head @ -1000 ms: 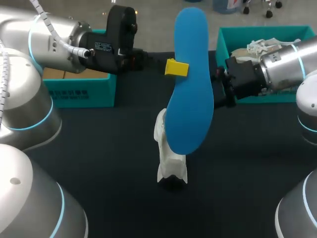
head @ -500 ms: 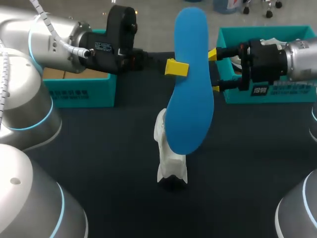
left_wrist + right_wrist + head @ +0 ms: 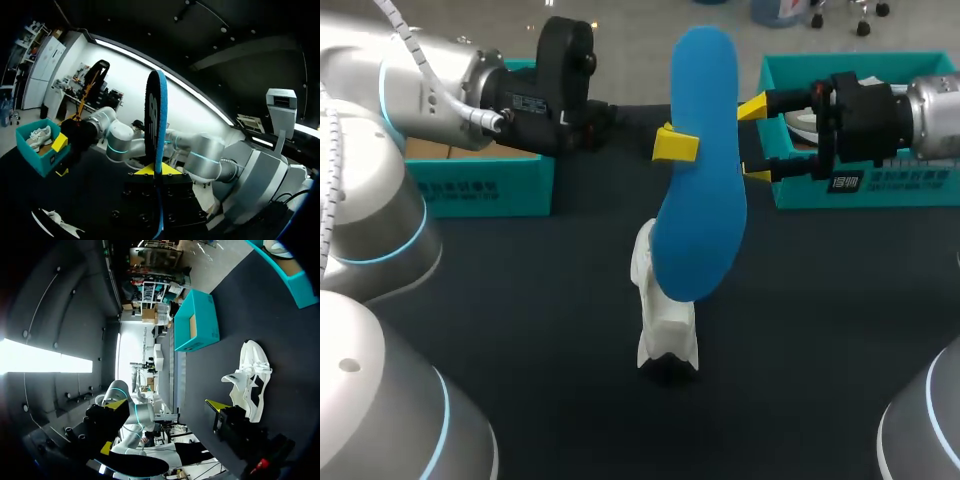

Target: Take the shoe out of the shoebox, open the shoe tongue, remove and reinsert the insole, then place the shoe into the shoebox

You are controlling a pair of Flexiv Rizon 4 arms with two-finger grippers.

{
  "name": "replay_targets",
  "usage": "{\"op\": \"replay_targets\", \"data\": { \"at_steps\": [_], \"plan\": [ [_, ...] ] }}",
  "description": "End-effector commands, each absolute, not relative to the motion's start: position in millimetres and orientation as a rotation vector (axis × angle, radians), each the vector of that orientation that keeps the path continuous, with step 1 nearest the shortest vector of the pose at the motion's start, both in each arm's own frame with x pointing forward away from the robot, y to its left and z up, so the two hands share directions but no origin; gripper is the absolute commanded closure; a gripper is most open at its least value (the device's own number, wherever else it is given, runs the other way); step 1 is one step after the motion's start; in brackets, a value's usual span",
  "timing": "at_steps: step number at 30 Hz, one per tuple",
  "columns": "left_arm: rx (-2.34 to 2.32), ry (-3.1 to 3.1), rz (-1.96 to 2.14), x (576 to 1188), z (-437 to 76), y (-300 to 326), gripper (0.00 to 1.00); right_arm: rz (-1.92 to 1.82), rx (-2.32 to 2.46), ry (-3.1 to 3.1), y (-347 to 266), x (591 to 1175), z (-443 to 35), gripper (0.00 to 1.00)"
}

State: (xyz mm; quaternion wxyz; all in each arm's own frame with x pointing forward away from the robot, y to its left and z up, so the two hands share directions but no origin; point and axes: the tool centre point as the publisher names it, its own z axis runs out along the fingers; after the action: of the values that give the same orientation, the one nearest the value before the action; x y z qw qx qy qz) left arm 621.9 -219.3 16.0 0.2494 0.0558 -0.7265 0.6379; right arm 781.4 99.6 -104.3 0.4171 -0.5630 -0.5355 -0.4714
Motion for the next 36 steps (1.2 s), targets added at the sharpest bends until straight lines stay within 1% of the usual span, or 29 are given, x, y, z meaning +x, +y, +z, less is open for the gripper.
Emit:
{"op": "replay_targets", "data": {
  "at_steps": [1, 10, 22, 24, 25, 27, 28, 30, 36],
  "plan": [
    [-0.074, -2.229, 1.942, 635, -2, -215, 1.0, -1.182, -1.414, -1.344, 101, 782, -105, 0.0],
    [-0.246, -2.513, 2.069, 674, -22, -203, 1.0, -1.182, -1.414, -1.344, 101, 782, -105, 0.0],
    [-0.246, -2.513, 2.069, 674, -22, -203, 1.0, -1.182, -1.414, -1.344, 101, 782, -105, 0.0],
    [-0.616, -2.685, 2.129, 682, -38, -204, 1.0, -1.182, -1.414, -1.344, 101, 782, -105, 0.0],
    [-0.772, -2.662, 2.196, 685, -43, -203, 1.0, -1.182, -1.414, -1.344, 101, 782, -105, 0.0],
    [-0.906, -2.633, 2.233, 692, -51, -200, 1.0, -1.182, -1.414, -1.344, 101, 782, -105, 0.0],
    [-1.11, -2.608, 2.241, 696, -55, -199, 1.0, -1.182, -1.414, -1.344, 101, 782, -105, 0.0],
    [-1.198, -2.561, 2.294, 702, -59, -196, 1.0, -1.182, -1.414, -1.344, 101, 782, -105, 0.0],
    [-1.975, -2.425, 2.146, 720, -69, -191, 1.0, -1.182, -1.414, -1.344, 101, 782, -105, 0.0]
  ]
}}
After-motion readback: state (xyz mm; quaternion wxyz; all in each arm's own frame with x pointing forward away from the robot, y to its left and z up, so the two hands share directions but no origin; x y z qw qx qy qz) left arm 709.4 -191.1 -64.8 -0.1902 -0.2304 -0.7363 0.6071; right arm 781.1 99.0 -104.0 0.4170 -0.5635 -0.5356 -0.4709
